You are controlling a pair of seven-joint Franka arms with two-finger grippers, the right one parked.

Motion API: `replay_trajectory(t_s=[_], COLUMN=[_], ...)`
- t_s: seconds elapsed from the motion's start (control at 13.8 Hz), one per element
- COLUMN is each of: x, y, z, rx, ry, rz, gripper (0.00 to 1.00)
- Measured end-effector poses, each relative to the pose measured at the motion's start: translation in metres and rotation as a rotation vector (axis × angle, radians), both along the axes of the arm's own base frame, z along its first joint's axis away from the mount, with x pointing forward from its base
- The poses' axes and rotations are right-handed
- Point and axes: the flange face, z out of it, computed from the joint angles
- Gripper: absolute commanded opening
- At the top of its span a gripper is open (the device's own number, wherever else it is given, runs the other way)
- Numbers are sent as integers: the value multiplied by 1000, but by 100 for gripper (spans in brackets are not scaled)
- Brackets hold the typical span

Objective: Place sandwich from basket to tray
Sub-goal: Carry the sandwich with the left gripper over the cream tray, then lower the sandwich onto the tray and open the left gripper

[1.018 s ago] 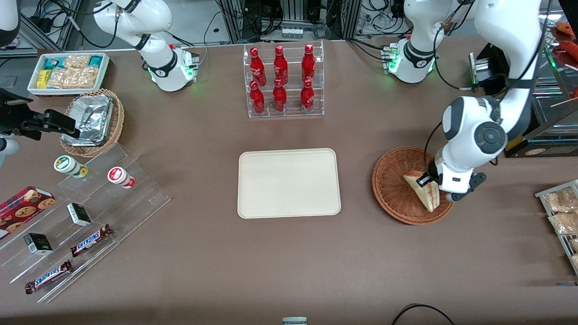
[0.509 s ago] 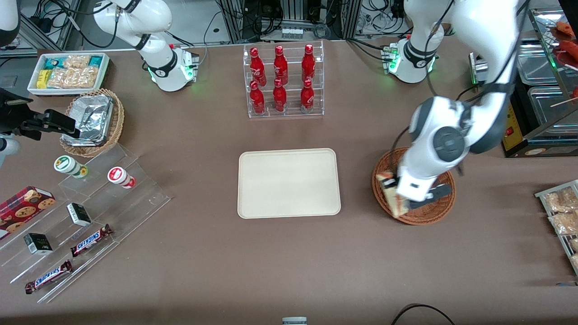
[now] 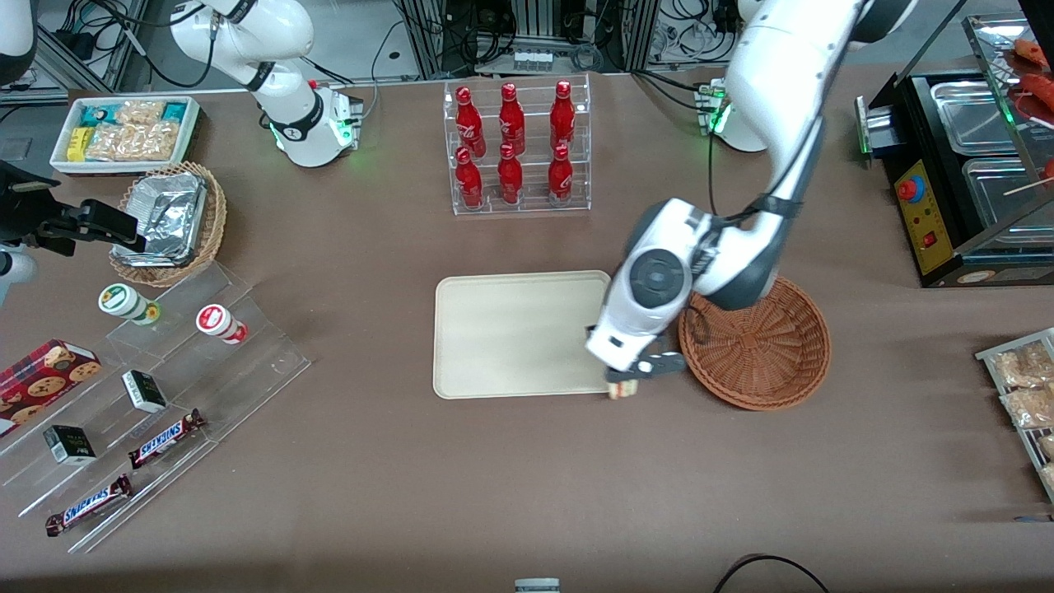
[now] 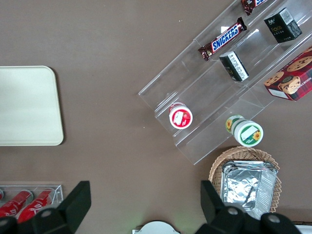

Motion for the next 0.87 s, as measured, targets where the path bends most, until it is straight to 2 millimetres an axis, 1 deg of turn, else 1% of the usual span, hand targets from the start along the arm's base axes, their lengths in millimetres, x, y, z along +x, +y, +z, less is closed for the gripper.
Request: replay_trajectory(t_s=[0.15, 0.29, 0.51, 0.65, 0.73, 0.87], x=[-14, -30, -55, -68, -72, -74], y=[-41, -78, -124, -142, -147, -149], z=[-9, -22, -38, -42, -43, -42], rx=[-16, -33, -26, -1, 5, 7], ry=[-20, -39, -64, -93, -100, -103], rz=[-8, -11, -2, 1, 0, -1], gripper=[0, 0, 0, 0, 0, 0])
